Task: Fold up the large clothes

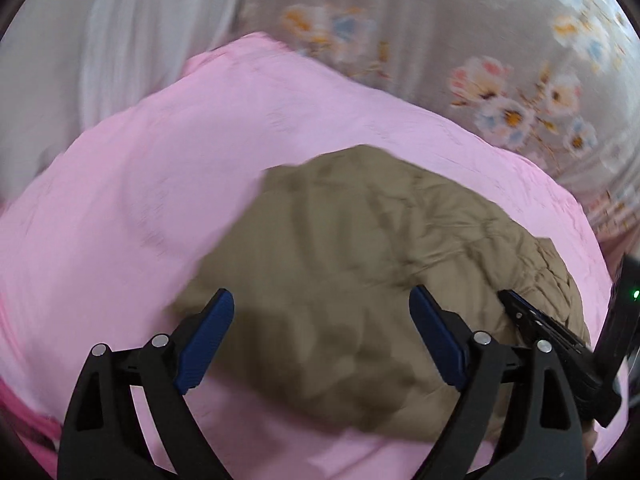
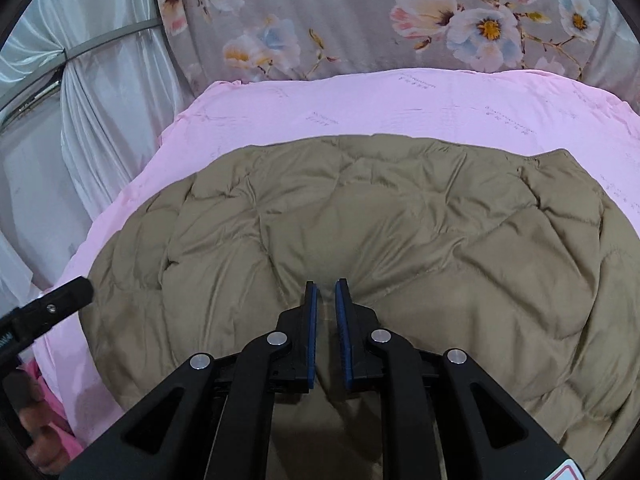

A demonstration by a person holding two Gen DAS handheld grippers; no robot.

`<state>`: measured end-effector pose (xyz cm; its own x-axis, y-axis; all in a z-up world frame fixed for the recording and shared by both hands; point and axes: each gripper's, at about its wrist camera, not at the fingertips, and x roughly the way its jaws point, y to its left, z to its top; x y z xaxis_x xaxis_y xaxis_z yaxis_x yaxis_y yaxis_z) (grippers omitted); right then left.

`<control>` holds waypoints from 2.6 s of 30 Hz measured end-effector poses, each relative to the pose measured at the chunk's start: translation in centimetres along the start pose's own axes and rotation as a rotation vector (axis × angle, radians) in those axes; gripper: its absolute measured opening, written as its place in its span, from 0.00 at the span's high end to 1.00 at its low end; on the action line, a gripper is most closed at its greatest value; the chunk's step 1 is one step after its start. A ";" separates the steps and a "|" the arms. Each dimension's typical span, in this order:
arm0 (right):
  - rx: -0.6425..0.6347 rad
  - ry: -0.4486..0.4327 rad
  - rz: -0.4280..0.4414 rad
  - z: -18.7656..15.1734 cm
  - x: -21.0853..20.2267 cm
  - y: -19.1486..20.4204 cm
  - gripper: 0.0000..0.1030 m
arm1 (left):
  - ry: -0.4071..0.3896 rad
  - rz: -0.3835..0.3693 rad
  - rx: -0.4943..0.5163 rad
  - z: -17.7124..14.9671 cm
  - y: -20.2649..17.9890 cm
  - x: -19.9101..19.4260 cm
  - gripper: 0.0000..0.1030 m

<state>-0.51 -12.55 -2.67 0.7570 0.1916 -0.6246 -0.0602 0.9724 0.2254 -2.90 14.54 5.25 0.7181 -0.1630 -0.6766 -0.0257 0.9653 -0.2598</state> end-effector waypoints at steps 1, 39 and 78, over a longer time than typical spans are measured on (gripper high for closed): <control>-0.001 -0.002 -0.002 -0.1 0.1 0.0 0.87 | 0.006 0.006 -0.034 -0.4 1.1 -0.2 0.16; 0.071 0.225 0.260 -3.2 -3.0 0.8 0.89 | -0.213 -0.309 0.131 6.2 -7.6 -10.0 0.89; 0.328 -0.180 0.054 8.8 -19.7 -12.3 0.42 | -0.044 -0.338 0.341 2.8 -19.5 -9.1 0.27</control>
<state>-8.94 -29.45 13.45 0.8623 0.1865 -0.4708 0.0864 0.8619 0.4996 -6.95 -2.20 18.40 0.6760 -0.4772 -0.5615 0.4385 0.8729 -0.2139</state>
